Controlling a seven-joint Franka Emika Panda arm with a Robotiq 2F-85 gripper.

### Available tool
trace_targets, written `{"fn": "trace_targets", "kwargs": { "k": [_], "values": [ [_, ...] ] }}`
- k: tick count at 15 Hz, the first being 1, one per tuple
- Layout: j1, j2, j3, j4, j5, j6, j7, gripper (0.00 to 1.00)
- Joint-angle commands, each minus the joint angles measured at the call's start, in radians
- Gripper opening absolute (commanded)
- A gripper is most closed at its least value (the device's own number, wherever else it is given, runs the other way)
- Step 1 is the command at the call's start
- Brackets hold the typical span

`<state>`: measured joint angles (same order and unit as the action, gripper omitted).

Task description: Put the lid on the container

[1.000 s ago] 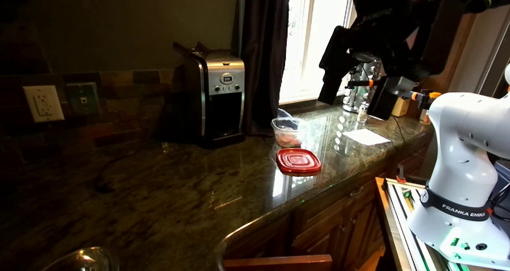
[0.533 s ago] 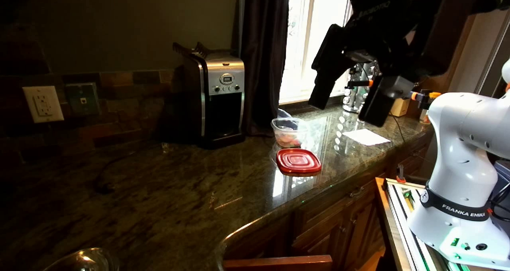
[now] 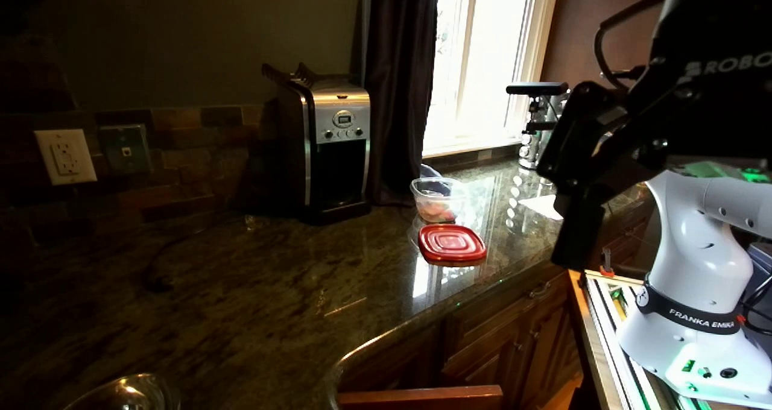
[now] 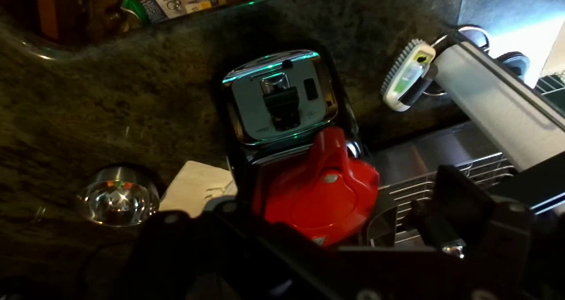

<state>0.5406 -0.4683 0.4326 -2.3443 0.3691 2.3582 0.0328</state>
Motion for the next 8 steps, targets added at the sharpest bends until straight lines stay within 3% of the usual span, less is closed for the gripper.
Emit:
{"fn": "trace_targets", "kwargs": {
  "k": [1, 3, 8],
  "values": [
    [0.009, 0.003, -0.008, 0.003, -0.004, -0.002, 0.001, 1.0],
    [0.028, 0.02, -0.017, -0.003, 0.007, 0.036, -0.059, 1.0],
    [0.088, 0.062, 0.009, -0.099, -0.044, 0.385, -0.2, 1.0]
  ]
}}
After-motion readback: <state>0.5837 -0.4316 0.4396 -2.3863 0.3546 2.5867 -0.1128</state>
